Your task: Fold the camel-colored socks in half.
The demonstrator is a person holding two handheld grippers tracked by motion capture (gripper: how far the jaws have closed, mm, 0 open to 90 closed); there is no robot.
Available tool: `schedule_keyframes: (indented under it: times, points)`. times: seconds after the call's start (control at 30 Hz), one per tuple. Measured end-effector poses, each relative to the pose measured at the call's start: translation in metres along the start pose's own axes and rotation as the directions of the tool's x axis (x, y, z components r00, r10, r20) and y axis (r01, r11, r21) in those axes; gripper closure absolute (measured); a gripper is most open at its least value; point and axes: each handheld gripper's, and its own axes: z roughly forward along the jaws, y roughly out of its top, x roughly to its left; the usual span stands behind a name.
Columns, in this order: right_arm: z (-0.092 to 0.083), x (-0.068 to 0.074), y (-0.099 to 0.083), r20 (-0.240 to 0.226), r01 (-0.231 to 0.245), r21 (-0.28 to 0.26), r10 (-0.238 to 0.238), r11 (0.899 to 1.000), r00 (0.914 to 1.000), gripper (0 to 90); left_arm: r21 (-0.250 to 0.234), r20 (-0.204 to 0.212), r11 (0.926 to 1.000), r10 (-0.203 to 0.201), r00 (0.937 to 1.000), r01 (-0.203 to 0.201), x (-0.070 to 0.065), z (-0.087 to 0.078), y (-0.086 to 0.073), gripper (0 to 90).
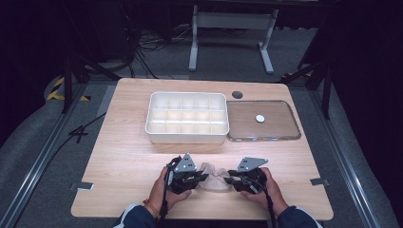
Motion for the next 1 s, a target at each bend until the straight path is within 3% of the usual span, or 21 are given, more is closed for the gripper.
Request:
schedule_keyframes:
  times: [0.43, 0.53, 0.63, 0.73, 0.83, 0.93, 1.0]
  points:
    - [0.001, 0.000, 0.001, -0.016, 0.018, 0.003, -0.018, 1.000, 0.9997, 72.8, 0.054, 0.040, 0.9980, 0.030, 0.9987, -0.033, -0.011, 0.042, 0.018, 84.6]
    - [-0.001, -0.001, 0.000, 0.010, 0.006, 0.012, -0.006, 1.000, 0.9999, 63.1, 0.059, 0.037, 0.9981, 0.017, 0.9992, -0.019, -0.012, 0.051, 0.016, 84.5]
    - [-0.003, -0.001, 0.001, 0.017, 0.002, 0.025, -0.002, 1.000, 0.9999, 64.5, 0.052, 0.042, 0.9986, 0.005, 0.9991, -0.007, -0.011, 0.053, 0.015, 84.2]
    - [-0.002, -0.004, -0.001, -0.026, -0.034, 0.032, 0.034, 0.999, 0.9991, 68.3, 0.055, 0.041, 0.9985, -0.007, 0.9991, 0.005, -0.013, 0.059, 0.014, 83.5]
    - [-0.001, -0.005, -0.002, -0.038, -0.030, 0.025, 0.031, 0.999, 0.9988, 70.1, 0.059, 0.022, 0.9982, 0.002, 0.9997, -0.003, -0.015, 0.066, 0.014, 74.3]
    - [-0.001, -0.004, -0.002, -0.033, -0.019, 0.027, 0.020, 0.999, 0.9993, 71.4, 0.038, -0.010, 0.9990, 0.024, 0.9997, -0.024, -0.021, 0.055, 0.021, 58.5]
    - [-0.001, -0.004, -0.002, -0.034, -0.018, 0.028, 0.019, 0.999, 0.9992, 71.6, 0.023, -0.020, 0.9991, 0.036, 0.9991, -0.036, -0.022, 0.049, 0.023, 54.0]
